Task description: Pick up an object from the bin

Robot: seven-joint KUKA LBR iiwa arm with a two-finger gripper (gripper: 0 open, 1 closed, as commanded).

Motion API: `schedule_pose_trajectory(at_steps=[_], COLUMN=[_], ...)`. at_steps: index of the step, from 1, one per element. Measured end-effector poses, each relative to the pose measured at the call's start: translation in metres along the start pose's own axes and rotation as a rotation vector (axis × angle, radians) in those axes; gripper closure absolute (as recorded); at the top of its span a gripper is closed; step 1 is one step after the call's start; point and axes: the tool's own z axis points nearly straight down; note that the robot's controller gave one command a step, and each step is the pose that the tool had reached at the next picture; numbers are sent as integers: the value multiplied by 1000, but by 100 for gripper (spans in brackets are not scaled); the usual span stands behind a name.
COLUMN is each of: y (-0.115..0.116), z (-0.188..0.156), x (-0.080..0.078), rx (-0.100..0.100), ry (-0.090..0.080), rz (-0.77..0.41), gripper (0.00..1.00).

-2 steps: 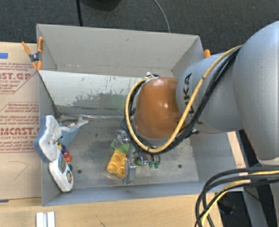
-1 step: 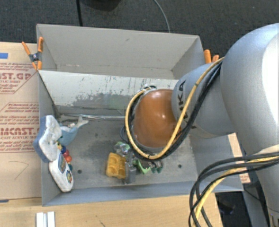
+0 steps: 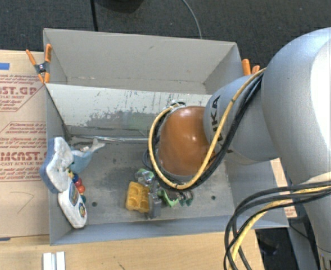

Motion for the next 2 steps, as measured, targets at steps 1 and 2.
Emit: schedule_pose_trajectory(at_steps=[1,2], y=[3,3], z=[-122,-122], x=[-11,-11], rx=[-1,-1], ry=[-2,-2], rz=[20,20], gripper=[100,100])
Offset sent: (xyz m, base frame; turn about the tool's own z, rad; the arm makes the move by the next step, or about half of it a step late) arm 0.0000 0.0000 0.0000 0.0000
